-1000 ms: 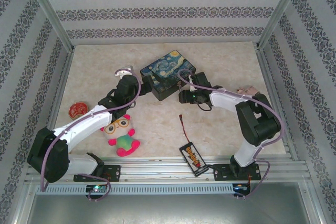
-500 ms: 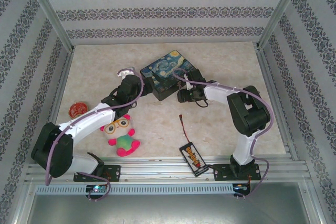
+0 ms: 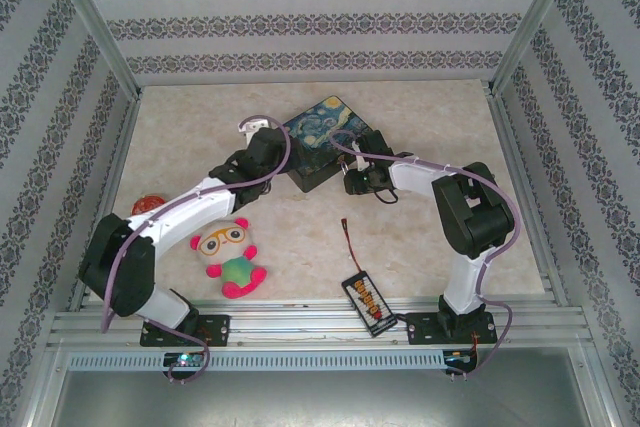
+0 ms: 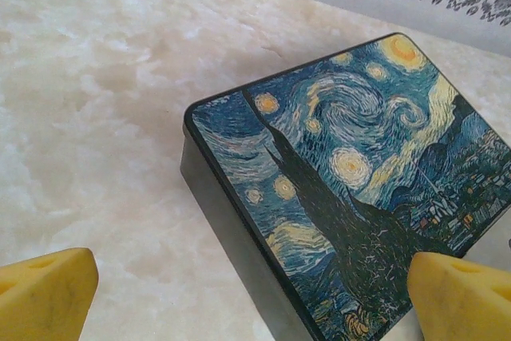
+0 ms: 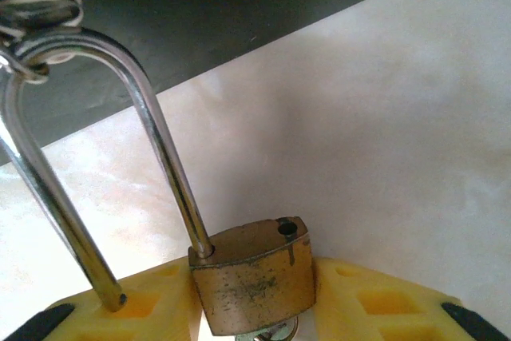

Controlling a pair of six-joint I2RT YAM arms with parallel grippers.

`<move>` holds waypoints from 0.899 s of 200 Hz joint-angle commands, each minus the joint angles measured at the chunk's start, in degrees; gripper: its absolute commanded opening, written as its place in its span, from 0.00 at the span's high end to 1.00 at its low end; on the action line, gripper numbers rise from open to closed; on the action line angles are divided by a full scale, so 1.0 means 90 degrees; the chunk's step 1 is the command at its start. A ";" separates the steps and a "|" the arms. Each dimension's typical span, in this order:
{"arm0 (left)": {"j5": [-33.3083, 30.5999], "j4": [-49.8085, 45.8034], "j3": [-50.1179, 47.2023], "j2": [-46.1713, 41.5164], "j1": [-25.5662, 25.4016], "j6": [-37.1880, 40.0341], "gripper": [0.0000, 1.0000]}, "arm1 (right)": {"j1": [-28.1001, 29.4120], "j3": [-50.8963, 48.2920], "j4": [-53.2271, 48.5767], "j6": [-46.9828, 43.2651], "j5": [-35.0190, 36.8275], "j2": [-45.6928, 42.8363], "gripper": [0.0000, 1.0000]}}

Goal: Unlock the padlock with the key

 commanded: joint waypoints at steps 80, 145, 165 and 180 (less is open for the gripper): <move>0.0277 0.0143 0.0547 0.1168 -0.0187 -0.0178 0.01 | 0.0045 -0.0387 0.0571 0.0213 -0.0429 0.0234 0.93; 0.0197 -0.0323 0.0982 0.1805 -0.0196 -0.0338 0.01 | 0.0045 -0.0602 0.0847 0.0756 -0.0605 0.0065 1.00; 0.0170 -0.0395 0.0986 0.1865 -0.0197 -0.0350 0.01 | 0.0045 -0.0602 0.0922 0.0909 -0.0673 0.0045 1.00; 0.0146 -0.0488 0.1006 0.1923 -0.0196 -0.0359 0.01 | 0.0045 -0.0603 0.0997 0.1020 -0.0778 0.0026 1.00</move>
